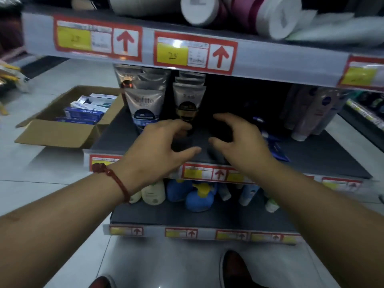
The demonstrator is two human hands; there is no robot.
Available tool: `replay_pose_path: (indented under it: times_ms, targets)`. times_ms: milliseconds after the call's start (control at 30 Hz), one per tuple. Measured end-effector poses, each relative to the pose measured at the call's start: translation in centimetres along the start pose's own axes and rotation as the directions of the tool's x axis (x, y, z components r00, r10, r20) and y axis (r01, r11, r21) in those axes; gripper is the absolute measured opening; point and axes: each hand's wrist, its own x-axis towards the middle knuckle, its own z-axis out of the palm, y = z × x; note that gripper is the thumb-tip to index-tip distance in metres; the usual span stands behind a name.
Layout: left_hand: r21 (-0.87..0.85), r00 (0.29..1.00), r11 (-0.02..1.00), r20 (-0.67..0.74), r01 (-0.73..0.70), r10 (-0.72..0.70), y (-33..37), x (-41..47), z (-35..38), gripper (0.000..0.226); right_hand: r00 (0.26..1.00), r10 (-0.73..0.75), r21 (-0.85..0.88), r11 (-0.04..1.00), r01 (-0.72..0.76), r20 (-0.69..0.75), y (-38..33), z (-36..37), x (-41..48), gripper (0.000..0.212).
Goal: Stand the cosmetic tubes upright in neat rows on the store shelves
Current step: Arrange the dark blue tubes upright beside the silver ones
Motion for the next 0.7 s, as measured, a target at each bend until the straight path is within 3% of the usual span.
replay_pose_path:
  times_ms: [167,367,500,700]
  targets:
    - [-0.018,0.999,0.999,0.029,-0.041,0.041,3.8,3.8,4.8,0.066,0.997,0.043,-0.094,0.994,-0.05,-0.069,5.3,-3.3,-1.5,0.052]
    - [-0.053,0.983,0.998,0.182,0.035,-0.025,5.2,6.6,10.1,0.1,0.976,0.155,-0.033,0.986,-0.162,-0.15,11.1,-4.8,-1.7,0.041]
    - [-0.028,0.97,0.999,0.242,0.027,-0.019,5.4,7.3,11.8,0.11,0.979,0.186,0.017,0.983,-0.185,-0.086,13.8,-4.5,-1.3,0.044]
    - [-0.047,0.976,0.999,0.218,0.017,-0.006,5.3,8.0,12.6,0.111,0.978,0.192,0.043,0.98,-0.196,0.082,15.8,-3.8,-0.4,0.046]
